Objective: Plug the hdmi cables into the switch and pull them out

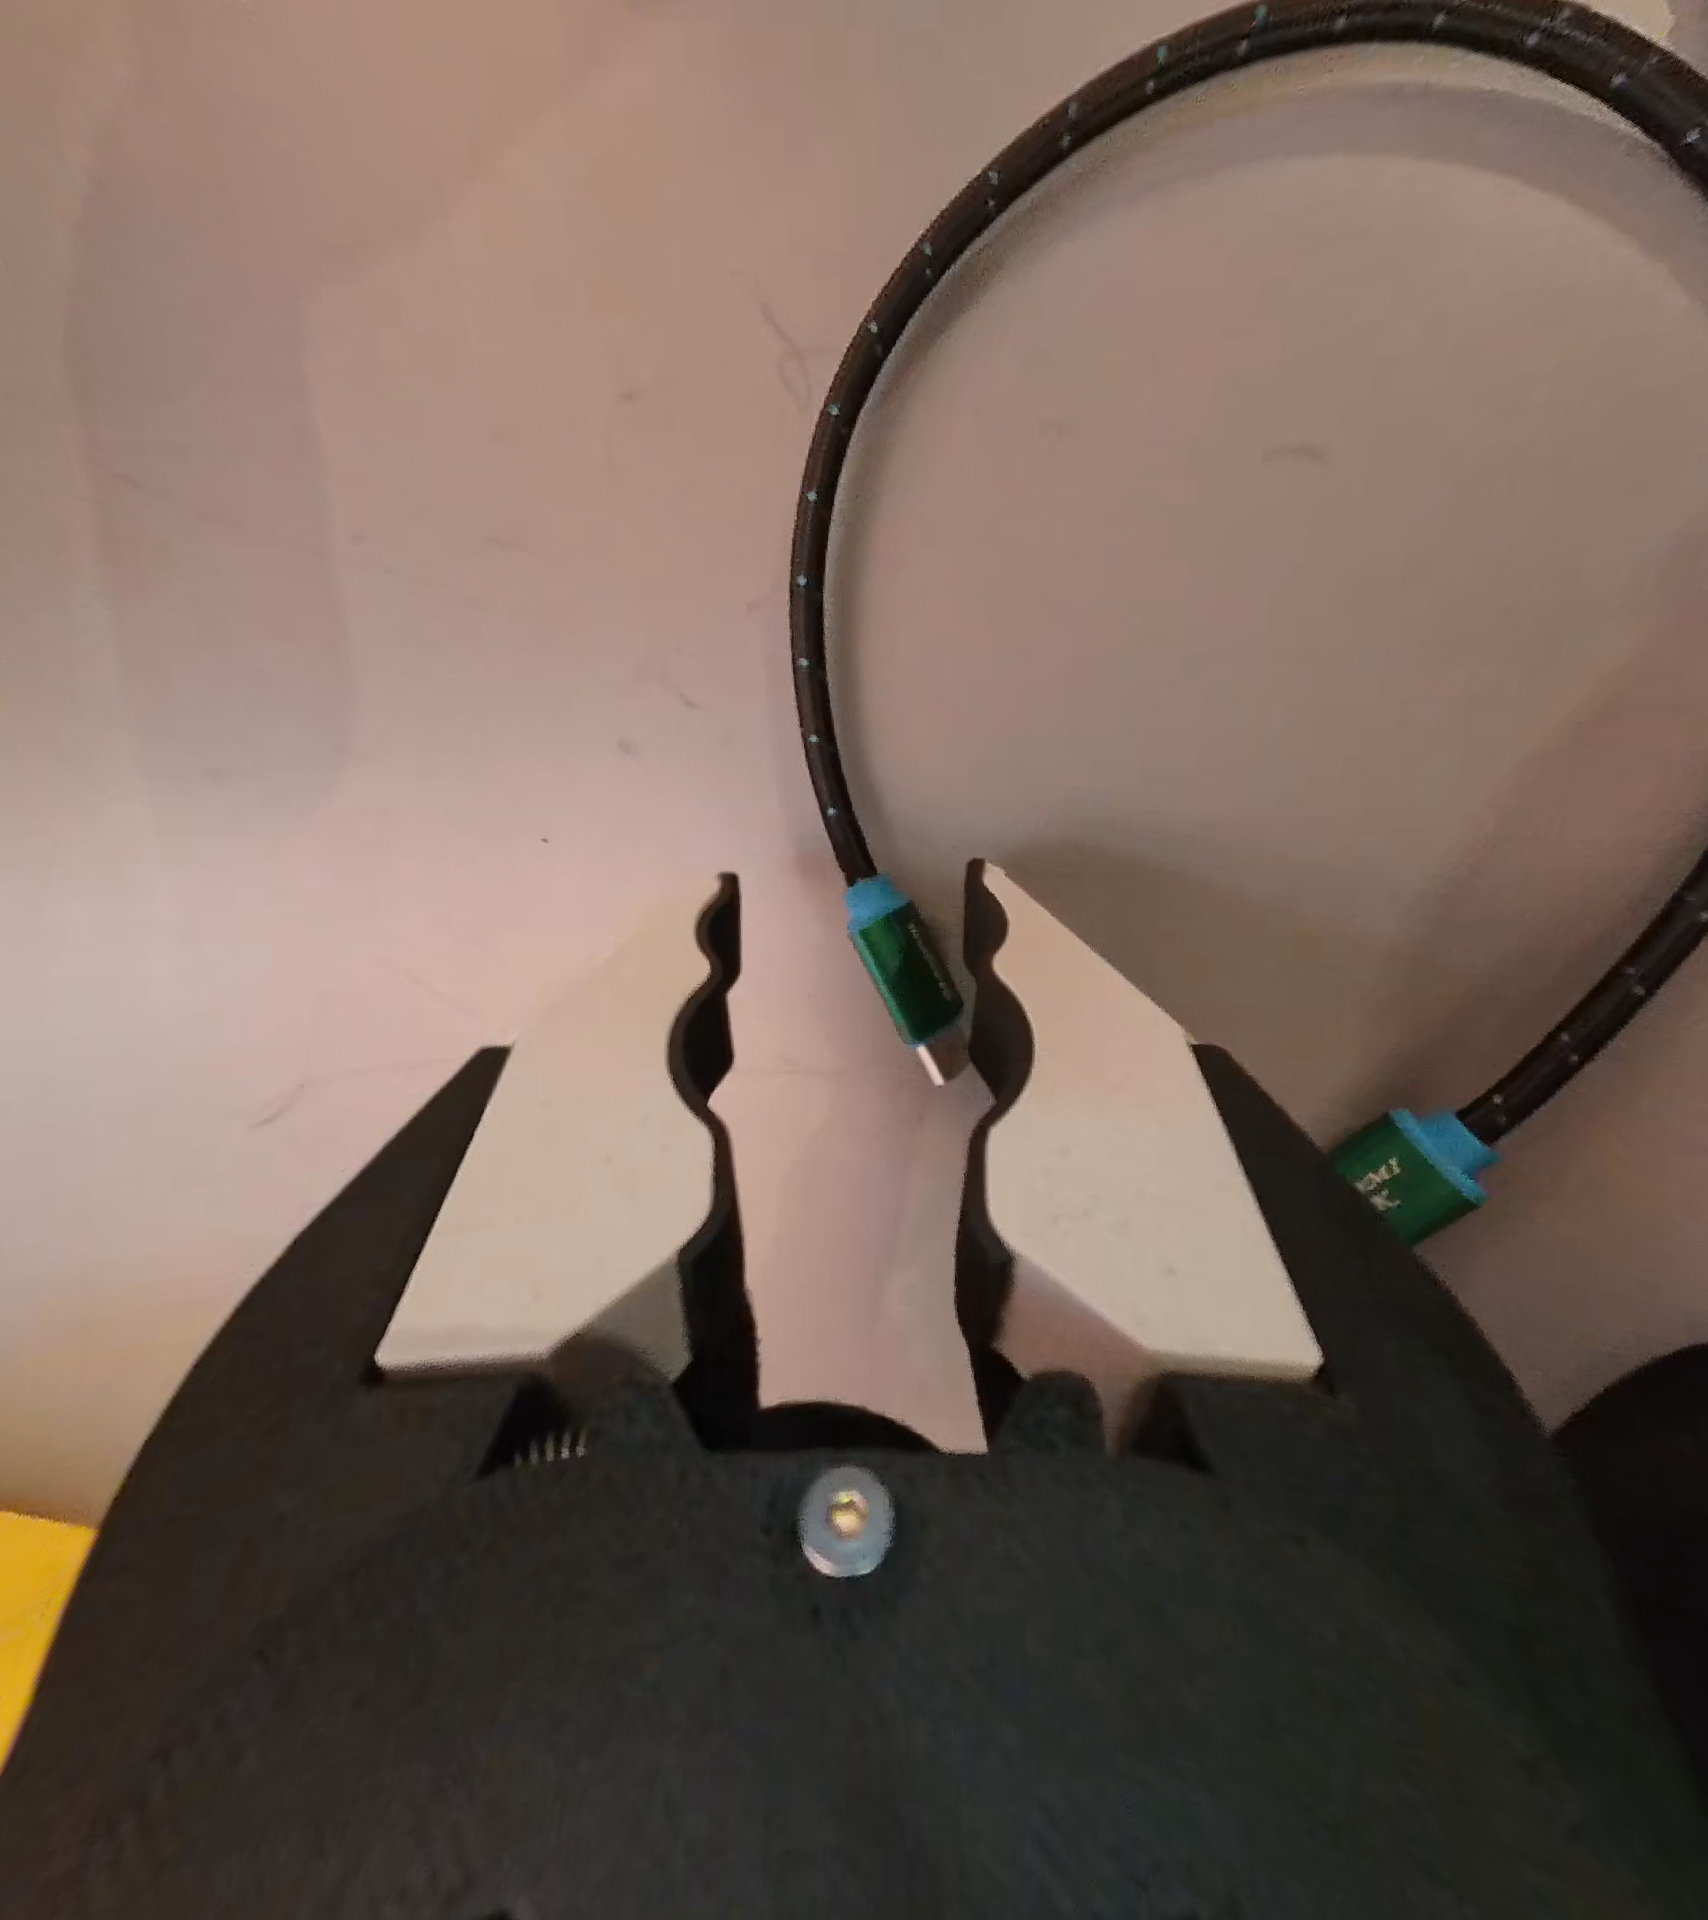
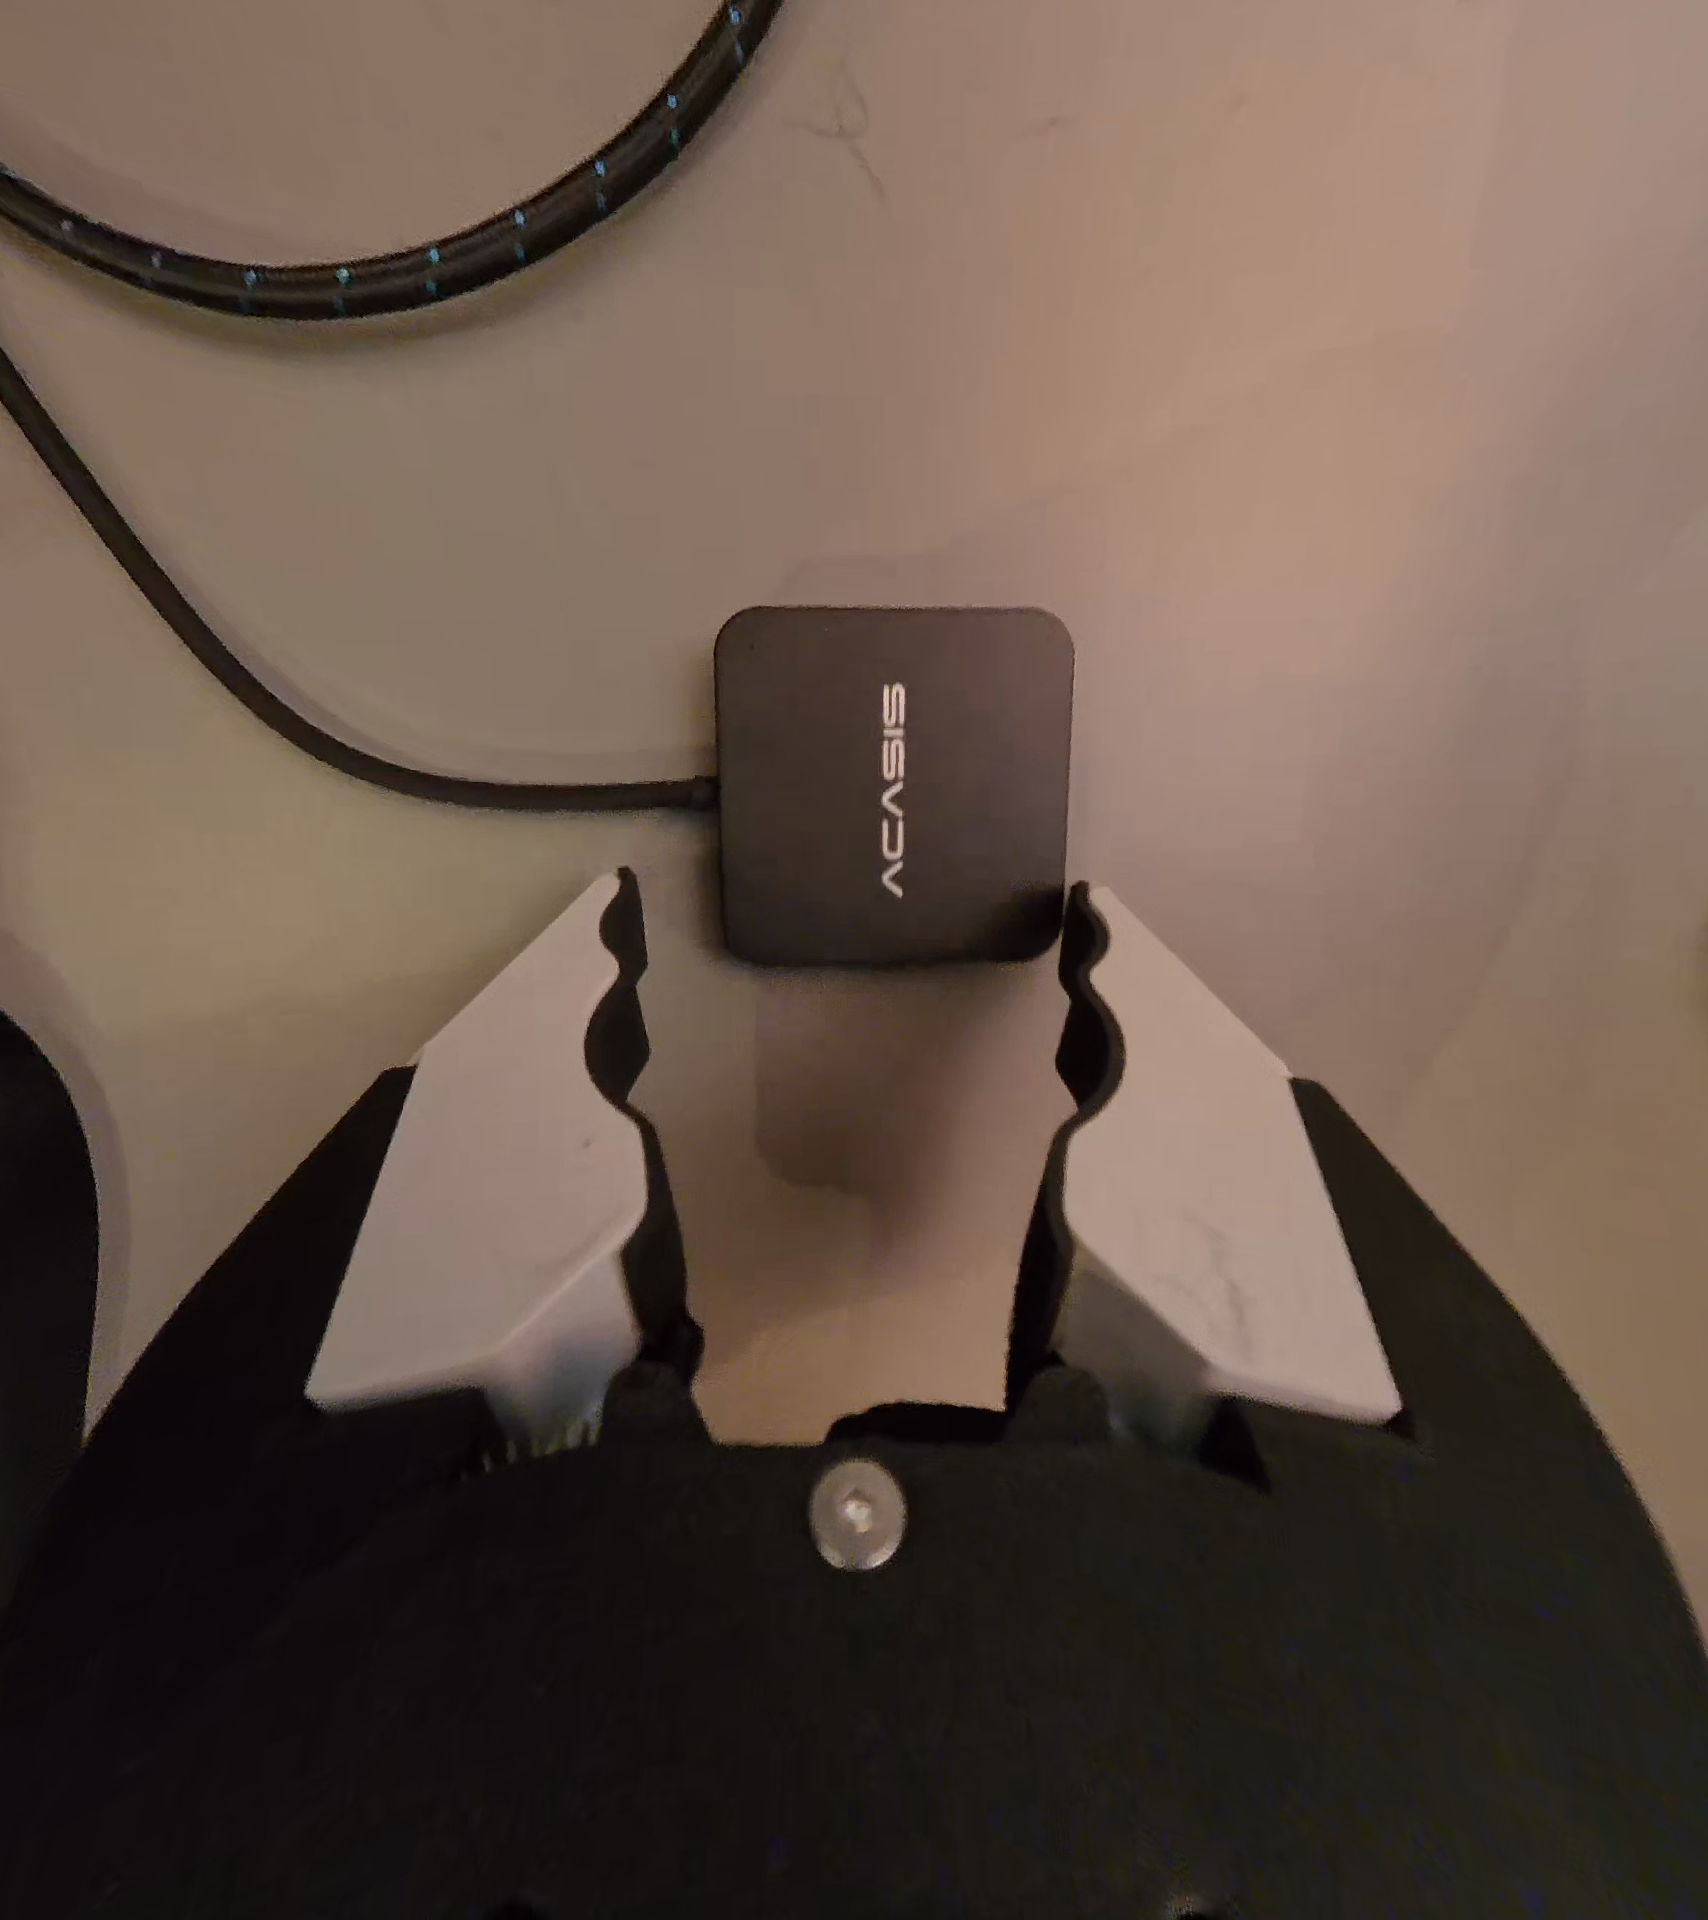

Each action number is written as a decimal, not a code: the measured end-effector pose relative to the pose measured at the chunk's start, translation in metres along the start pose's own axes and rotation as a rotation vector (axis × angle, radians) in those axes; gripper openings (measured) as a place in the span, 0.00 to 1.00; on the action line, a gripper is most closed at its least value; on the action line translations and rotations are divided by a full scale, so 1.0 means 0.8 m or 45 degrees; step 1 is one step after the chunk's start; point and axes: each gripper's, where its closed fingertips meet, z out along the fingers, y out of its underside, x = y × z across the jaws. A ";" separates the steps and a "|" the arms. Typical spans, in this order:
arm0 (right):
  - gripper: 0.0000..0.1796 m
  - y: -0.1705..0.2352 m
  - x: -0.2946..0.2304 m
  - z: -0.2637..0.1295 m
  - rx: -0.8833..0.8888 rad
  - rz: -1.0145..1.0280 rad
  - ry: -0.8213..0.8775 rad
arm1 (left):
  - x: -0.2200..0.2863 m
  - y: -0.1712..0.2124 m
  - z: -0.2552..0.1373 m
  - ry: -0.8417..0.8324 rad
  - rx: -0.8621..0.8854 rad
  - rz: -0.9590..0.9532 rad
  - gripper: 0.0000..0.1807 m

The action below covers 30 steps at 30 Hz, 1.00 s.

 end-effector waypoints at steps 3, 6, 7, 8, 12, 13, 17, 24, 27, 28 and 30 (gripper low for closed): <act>0.43 0.007 0.003 -0.011 -0.029 0.026 0.059 | 0.002 0.008 0.009 0.001 -0.026 -0.038 0.20; 0.41 0.007 0.009 -0.026 -0.047 0.046 0.140 | 0.005 0.005 0.013 0.028 0.012 -0.090 0.13; 0.41 0.003 0.009 -0.031 -0.041 0.051 0.159 | 0.006 0.004 0.014 0.036 0.023 -0.096 0.10; 0.40 -0.001 0.009 -0.035 -0.036 0.054 0.176 | 0.007 0.003 0.015 0.038 0.035 -0.105 0.07; 0.36 -0.025 0.003 -0.041 -0.020 0.036 0.211 | 0.007 0.001 0.016 0.022 0.060 -0.105 0.05; 0.36 -0.034 0.000 -0.042 -0.007 0.024 0.209 | 0.007 0.001 0.016 0.018 0.064 -0.105 0.05; 0.32 -0.069 -0.013 -0.044 0.060 -0.005 0.190 | 0.006 -0.004 0.015 0.004 0.102 -0.098 0.04; 0.30 -0.114 -0.021 -0.040 0.193 0.041 0.151 | -0.007 -0.028 -0.004 -0.080 0.222 -0.053 0.04; 0.31 -0.139 -0.028 -0.035 0.287 0.068 0.100 | -0.012 -0.037 -0.015 -0.134 0.261 -0.003 0.04; 0.30 -0.147 -0.030 -0.032 0.308 0.075 0.081 | -0.012 -0.040 -0.018 -0.152 0.266 0.029 0.04; 0.30 -0.162 -0.034 -0.027 0.333 0.087 0.056 | -0.015 -0.046 -0.024 -0.212 0.268 0.081 0.04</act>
